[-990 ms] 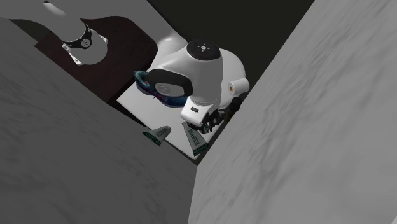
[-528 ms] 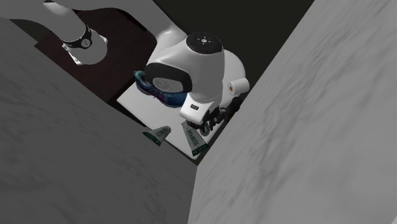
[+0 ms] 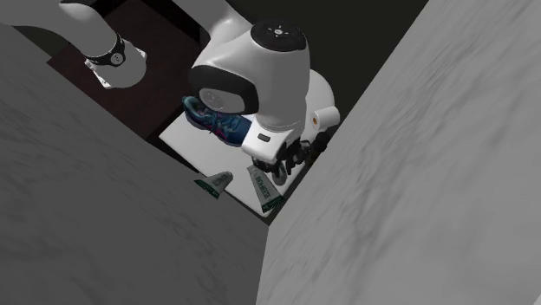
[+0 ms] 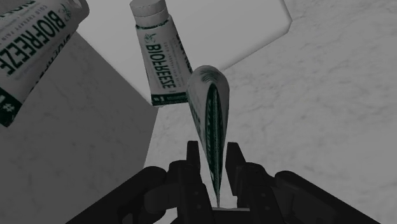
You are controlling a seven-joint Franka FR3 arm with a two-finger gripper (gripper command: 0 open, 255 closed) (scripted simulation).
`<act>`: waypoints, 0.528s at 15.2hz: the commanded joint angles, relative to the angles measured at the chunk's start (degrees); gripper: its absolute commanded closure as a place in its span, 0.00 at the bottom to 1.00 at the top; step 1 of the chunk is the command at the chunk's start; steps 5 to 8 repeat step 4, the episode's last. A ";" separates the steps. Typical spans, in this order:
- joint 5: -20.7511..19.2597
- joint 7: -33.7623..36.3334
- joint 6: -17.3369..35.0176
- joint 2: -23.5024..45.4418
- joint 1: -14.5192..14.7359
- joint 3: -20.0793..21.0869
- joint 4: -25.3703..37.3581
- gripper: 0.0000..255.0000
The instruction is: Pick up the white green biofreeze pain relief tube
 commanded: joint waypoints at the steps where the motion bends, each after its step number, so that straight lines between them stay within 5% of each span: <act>1: 0.71 -0.76 -1.13 -0.83 -0.21 0.34 0.37 1.00; 8: 1.12 -1.18 -1.75 -1.36 -0.32 0.53 0.51 1.00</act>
